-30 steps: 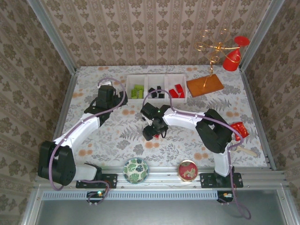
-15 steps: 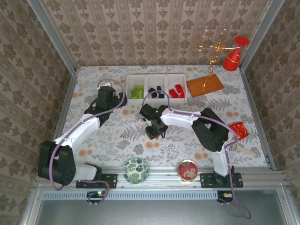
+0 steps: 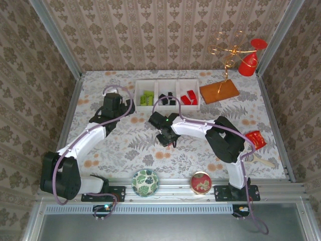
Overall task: Sort the legos into containers by color
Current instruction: Pick up the lego from the center of the table, then place the lego in the container.
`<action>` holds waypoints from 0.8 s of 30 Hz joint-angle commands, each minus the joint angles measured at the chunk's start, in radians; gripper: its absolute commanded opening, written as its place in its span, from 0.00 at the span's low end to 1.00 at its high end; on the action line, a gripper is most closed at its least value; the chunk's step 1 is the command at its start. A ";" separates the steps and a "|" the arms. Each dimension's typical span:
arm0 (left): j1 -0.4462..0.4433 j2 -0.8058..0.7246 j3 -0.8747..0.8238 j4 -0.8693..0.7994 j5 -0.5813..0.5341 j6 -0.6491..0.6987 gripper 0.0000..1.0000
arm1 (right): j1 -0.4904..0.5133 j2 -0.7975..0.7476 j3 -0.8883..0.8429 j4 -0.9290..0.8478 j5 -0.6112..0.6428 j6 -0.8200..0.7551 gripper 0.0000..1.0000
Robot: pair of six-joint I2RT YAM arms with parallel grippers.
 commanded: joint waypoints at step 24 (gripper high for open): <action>0.021 -0.044 -0.019 0.013 0.015 -0.015 1.00 | -0.235 -0.285 -0.005 0.038 0.304 0.072 0.18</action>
